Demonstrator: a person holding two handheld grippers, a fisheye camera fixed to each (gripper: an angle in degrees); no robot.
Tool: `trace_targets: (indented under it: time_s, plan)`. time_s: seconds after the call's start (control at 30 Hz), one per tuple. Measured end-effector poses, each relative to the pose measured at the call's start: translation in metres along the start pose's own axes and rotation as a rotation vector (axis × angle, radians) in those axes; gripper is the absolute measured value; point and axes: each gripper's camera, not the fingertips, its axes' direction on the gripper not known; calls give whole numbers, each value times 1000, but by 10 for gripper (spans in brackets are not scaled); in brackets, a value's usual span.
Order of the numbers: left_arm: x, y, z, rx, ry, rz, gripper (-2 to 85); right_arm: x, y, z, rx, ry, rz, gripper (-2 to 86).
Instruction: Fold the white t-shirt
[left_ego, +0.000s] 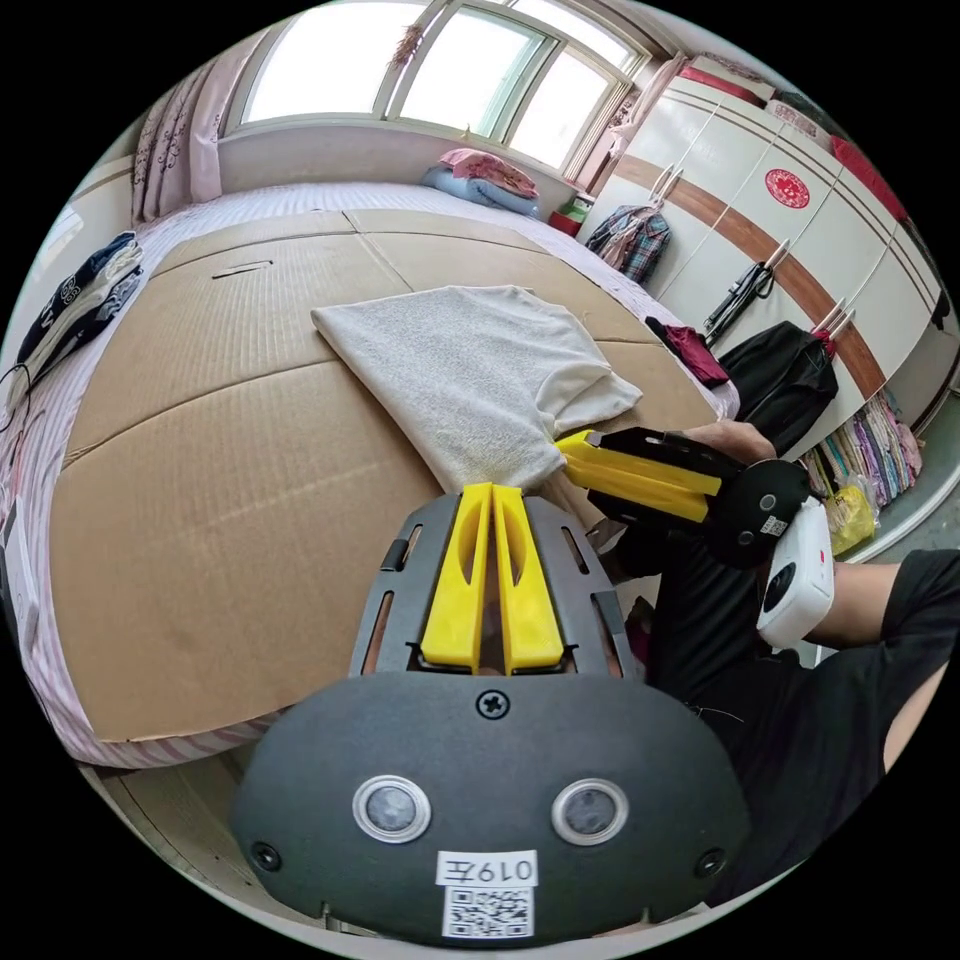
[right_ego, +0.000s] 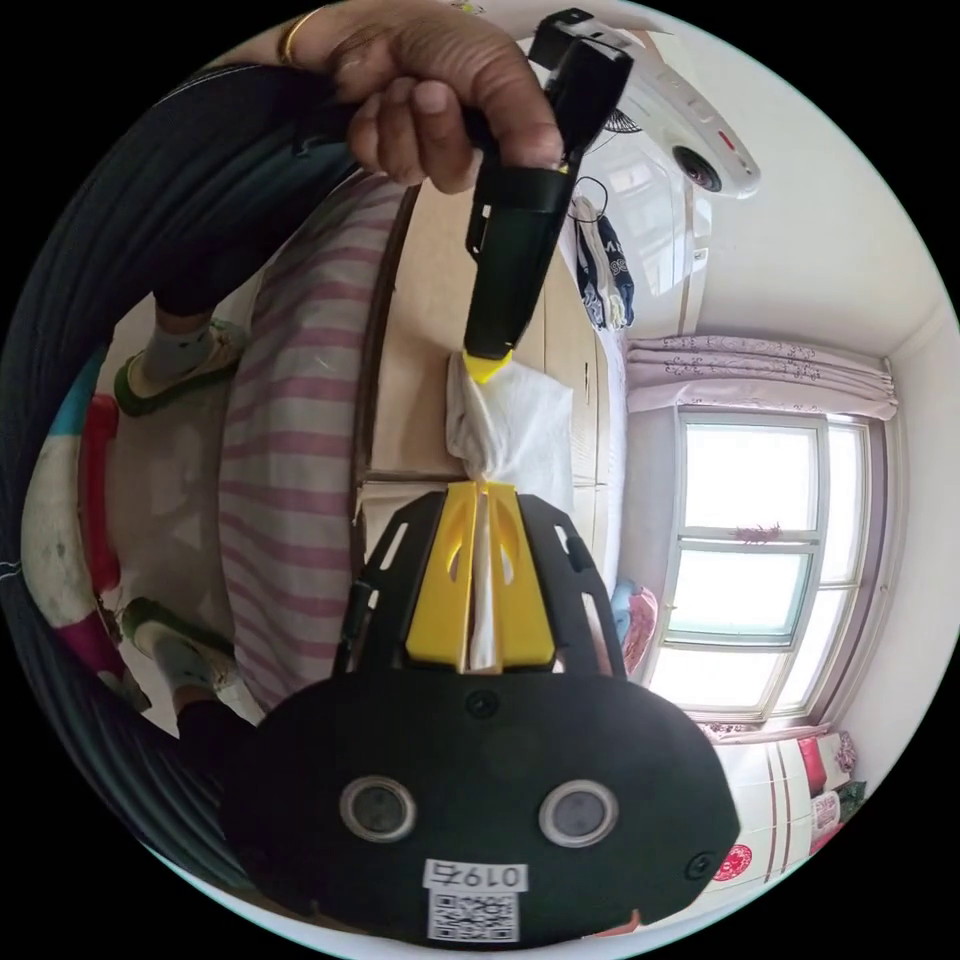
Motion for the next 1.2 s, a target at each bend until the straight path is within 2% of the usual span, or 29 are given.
trace_targets:
  time_s: [0.23, 0.37, 0.43, 0.6, 0.73, 0.9, 1.07, 1.2]
  plan:
    - [-18, -13, 2, -4, 2, 0, 8, 8, -7, -23, 38, -10, 70, 47]
    - [-36, -23, -3, 22, 21, -15, 9, 19, -27, -48, 135, -40, 156, 61]
    - [-53, -23, -15, 83, 34, -62, 9, 19, -41, -51, 136, -51, 139, 76]
    - [-129, -20, -52, 307, 150, -298, 11, 18, -77, -35, 2, -79, 63, 121]
    - [-169, -52, -49, 274, 158, -349, 13, 32, -94, -39, -19, -108, 56, 113]
    - [-232, -129, -6, 110, 207, -418, 25, 48, -109, -46, -54, -133, 34, 100]
    - [-267, -180, 19, 141, 209, -457, 56, 59, -113, -61, -71, -109, 37, 54]
    - [-284, -217, 40, 142, 119, -457, 75, 70, -111, -74, -67, -76, 47, 7]
